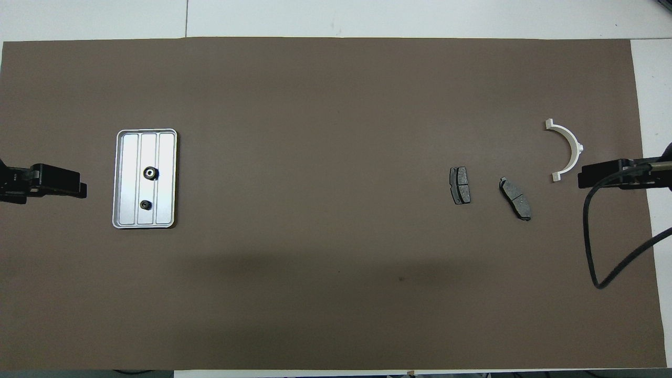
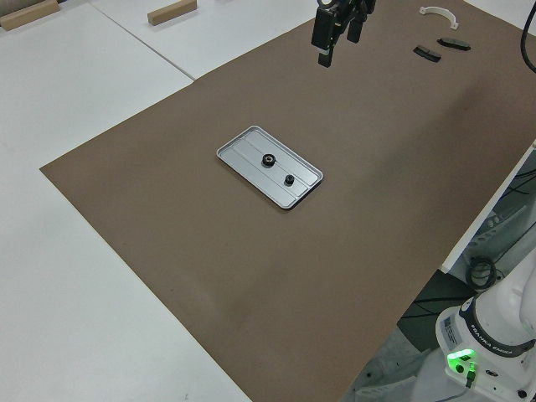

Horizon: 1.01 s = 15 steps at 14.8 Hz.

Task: Place bearing gear from tray to pile

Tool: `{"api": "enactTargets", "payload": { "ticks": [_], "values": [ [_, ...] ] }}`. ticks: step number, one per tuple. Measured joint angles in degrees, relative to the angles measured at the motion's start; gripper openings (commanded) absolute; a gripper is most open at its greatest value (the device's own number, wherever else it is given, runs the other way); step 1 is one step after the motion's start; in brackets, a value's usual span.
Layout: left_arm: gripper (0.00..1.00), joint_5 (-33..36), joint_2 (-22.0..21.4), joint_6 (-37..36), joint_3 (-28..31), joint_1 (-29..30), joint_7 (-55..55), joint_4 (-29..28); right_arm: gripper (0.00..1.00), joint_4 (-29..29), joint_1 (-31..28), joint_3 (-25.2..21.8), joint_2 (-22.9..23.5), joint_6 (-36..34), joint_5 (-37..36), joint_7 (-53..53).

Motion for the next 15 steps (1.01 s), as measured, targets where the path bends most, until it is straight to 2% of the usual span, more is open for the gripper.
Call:
{"api": "enactTargets", "payload": {
  "ticks": [15],
  "values": [
    [1.0, -0.04, -1.99, 0.82, 0.0, 1.27, 0.24, -1.31, 1.0, -0.1, 0.0, 0.0, 0.0, 0.0, 0.0, -0.02]
  ]
}}
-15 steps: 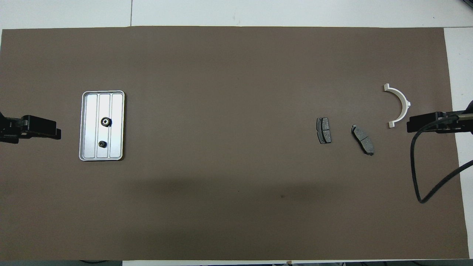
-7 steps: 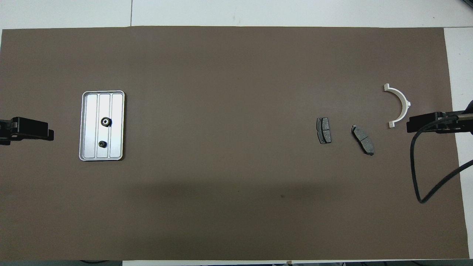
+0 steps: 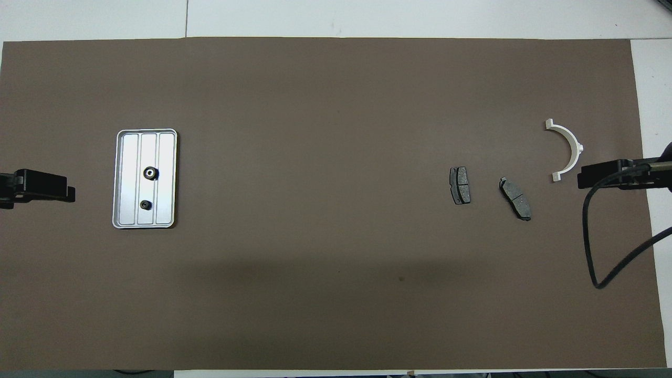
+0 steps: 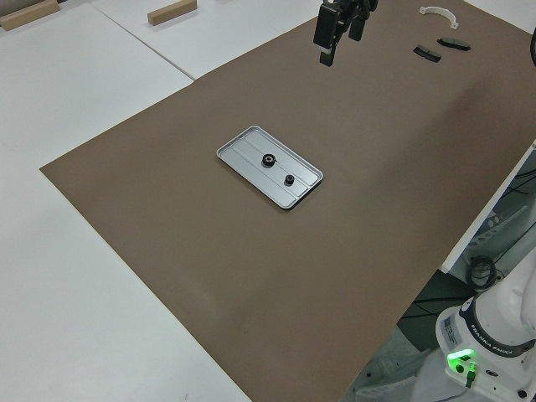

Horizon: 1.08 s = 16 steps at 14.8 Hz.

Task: Place bearing gear from tray to pile

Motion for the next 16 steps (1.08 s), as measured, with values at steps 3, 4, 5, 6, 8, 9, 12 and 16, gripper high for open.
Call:
{"api": "enactTargets", "payload": {
  "ticks": [3, 4, 5, 6, 8, 9, 12, 16],
  "values": [
    [1.0, 0.0, -1.2, 6.04, 0.22, 0.7, -0.01, -4.28, 1.0, 0.0, -0.05, -0.05, 0.0, 0.0, 0.0, 0.0],
    [1.0, 0.0, -1.61, 7.01, 0.27, 1.11, -0.04, -5.64, 1.0, 0.0, -0.09, -0.12, 0.0, 0.0, 0.0, 0.0],
    [1.0, 0.0, -1.86, 7.7, 0.3, 1.77, -0.03, -6.62, 1.0, 0.0, -0.19, -0.21, 0.0, 0.0, 0.0, 0.0],
    [1.0, 0.0, -1.94, 8.74, 0.35, 2.44, 0.07, -7.47, 1.0, 0.0, -0.36, -0.27, 0.0, 0.0, 0.0, 0.0],
    [1.0, 0.0, -1.93, 13.19, 0.38, 3.12, 0.88, -10.23, 1.0, 0.0, -0.65, -0.28, 0.0, 0.0, 0.0, 0.0],
    [1.0, 0.0, -1.89, 16.62, 0.38, 3.16, 1.12, -12.62, 1.0, 0.0, -0.66, -0.27, 0.0, 0.0, 0.0, 0.0],
    [0.99, 0.0, -1.45, 25.17, 0.25, 3.16, 1.47, -20.26, 1.0, 0.0, -0.65, -0.24, 0.0, 0.0, 0.0, 0.0],
    [0.99, 0.0, 1.5, 29.16, -0.12, 3.11, 1.74, -22.88, 1.0, 0.0, -0.66, -0.23, 0.0, 0.0, 0.0, 0.0]
  ]
}}
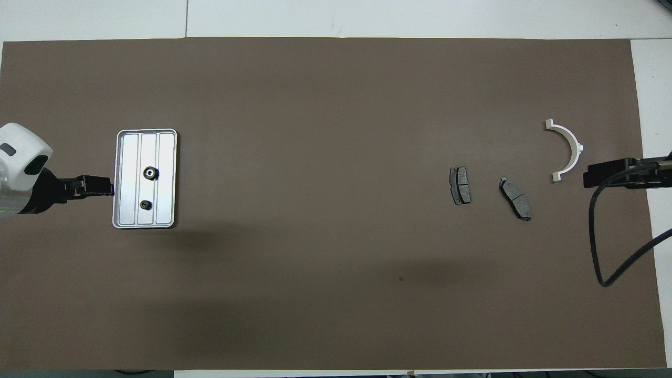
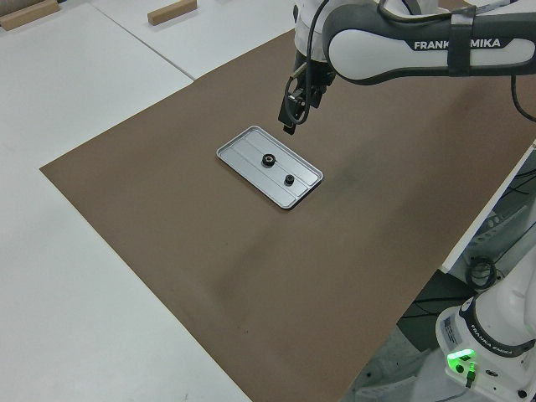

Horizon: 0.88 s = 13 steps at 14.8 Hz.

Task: Place bearing gear from tray to pile
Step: 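Reach the left gripper into the tray and grasp the dark bearing gear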

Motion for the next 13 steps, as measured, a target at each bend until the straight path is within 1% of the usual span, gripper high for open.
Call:
{"api": "enactTargets", "payload": {
  "ticks": [3, 6, 8, 11, 13],
  "values": [
    [0.98, 0.0, 3.35, 4.19, -0.26, -0.07, 0.76, -0.87, 1.0, 0.0, 0.0, 0.0, 0.0, 0.0, 0.0, 0.0],
    [0.95, 0.0, 5.76, 6.67, -0.39, -0.17, 1.25, -1.43, 1.0, 0.0, 0.0, 0.0, 0.0, 0.0, 0.0, 0.0],
    [0.95, 0.0, 6.38, 8.33, -0.44, -0.17, 1.28, -2.76, 1.0, 0.0, 0.0, 0.0, 0.0, 0.0, 0.0, 0.0],
    [0.95, 0.0, 6.67, 12.73, -0.44, -0.18, 1.35, -5.76, 1.0, 0.0, 0.02, 0.05, 0.0, 0.0, 0.0, 0.0],
    [0.95, 0.0, 7.69, 14.68, -0.5, -0.24, 1.35, -6.81, 1.0, 0.0, 0.03, 0.08, 0.0, 0.0, 0.0, 0.0]
  ]
}}
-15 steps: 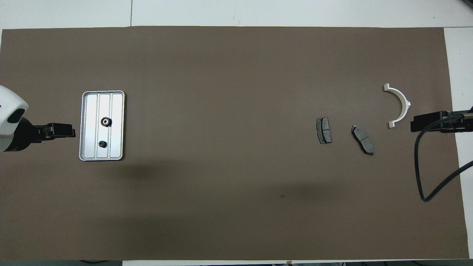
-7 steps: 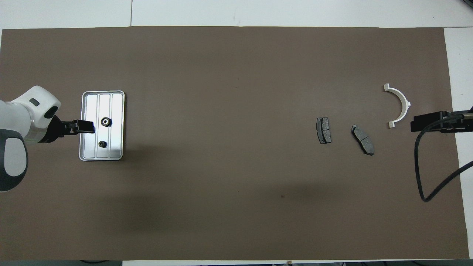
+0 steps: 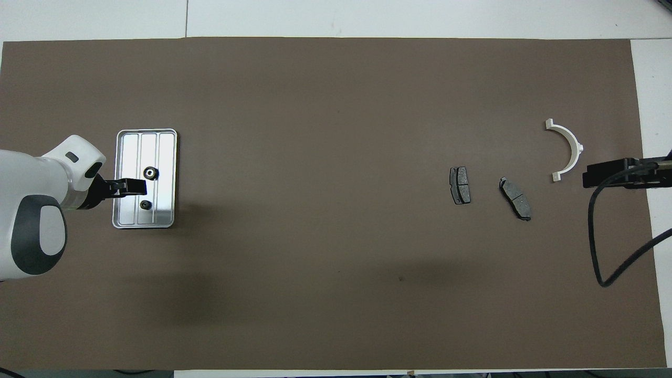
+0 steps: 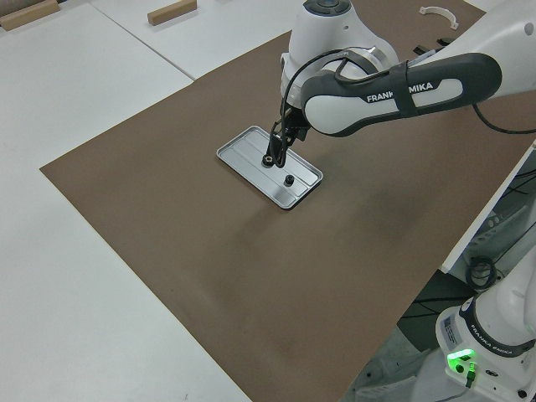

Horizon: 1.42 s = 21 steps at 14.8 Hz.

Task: Place bearing gear from tray to pile

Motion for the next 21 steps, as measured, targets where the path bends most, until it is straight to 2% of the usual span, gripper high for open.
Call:
{"api": "enactTargets", "payload": {
  "ticks": [6, 13, 21],
  "values": [
    [0.93, 0.0, 3.95, 3.02, -0.03, -0.34, 0.0, -0.7, 1.0, 0.0, 0.1, 0.18, 0.0, 0.0, 0.0, 0.0],
    [0.93, 0.0, 4.74, 4.46, 0.09, -0.33, 0.01, -3.29, 1.0, -0.71, 1.0, 0.41, 0.04, 0.43, 0.06, 0.73],
    [0.89, 0.0, 4.74, 6.39, 0.09, -0.33, 0.01, -4.64, 1.0, -10.25, 8.73, 0.85, 1.78, 11.18, 0.07, 15.99]
  ]
}}
